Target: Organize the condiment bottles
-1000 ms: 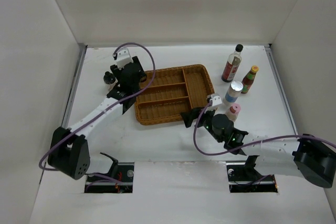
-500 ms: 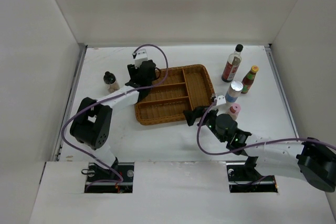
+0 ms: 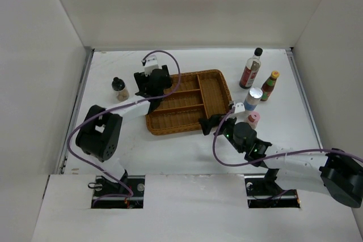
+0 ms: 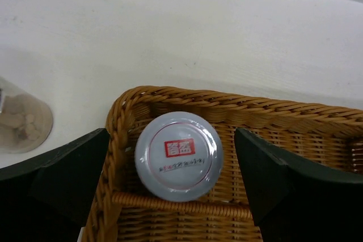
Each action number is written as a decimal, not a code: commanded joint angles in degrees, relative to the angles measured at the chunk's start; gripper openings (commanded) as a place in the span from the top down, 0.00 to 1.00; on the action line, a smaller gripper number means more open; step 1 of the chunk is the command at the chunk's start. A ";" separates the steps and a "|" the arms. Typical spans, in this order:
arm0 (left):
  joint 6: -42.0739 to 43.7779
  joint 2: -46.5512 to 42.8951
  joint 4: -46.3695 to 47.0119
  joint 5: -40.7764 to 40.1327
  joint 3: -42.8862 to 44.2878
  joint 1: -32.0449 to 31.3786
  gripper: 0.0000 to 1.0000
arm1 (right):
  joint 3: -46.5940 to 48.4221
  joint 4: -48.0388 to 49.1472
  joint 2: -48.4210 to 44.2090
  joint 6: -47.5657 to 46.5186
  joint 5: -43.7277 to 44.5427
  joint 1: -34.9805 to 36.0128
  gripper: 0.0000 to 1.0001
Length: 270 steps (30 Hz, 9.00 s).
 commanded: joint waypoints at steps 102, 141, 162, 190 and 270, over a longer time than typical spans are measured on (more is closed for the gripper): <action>-7.87 -30.65 21.97 9.27 -18.16 -13.57 0.00 | 19.49 -46.00 -14.59 2.12 18.33 -26.93 0.00; -18.17 -61.00 14.50 4.34 -51.41 -3.19 0.00 | 38.63 -46.57 1.38 1.70 10.78 -15.96 0.58; -18.17 -61.44 15.56 3.81 -53.08 -1.96 0.00 | 72.49 -35.20 48.16 -3.76 0.04 -13.66 0.58; -18.87 -60.21 16.61 5.13 -53.17 -1.34 0.00 | 61.68 -36.61 25.68 -11.84 11.54 -28.68 0.05; -19.75 -56.87 18.46 6.62 -52.99 -0.64 0.00 | 76.54 -31.16 45.27 -20.64 6.29 -21.93 0.59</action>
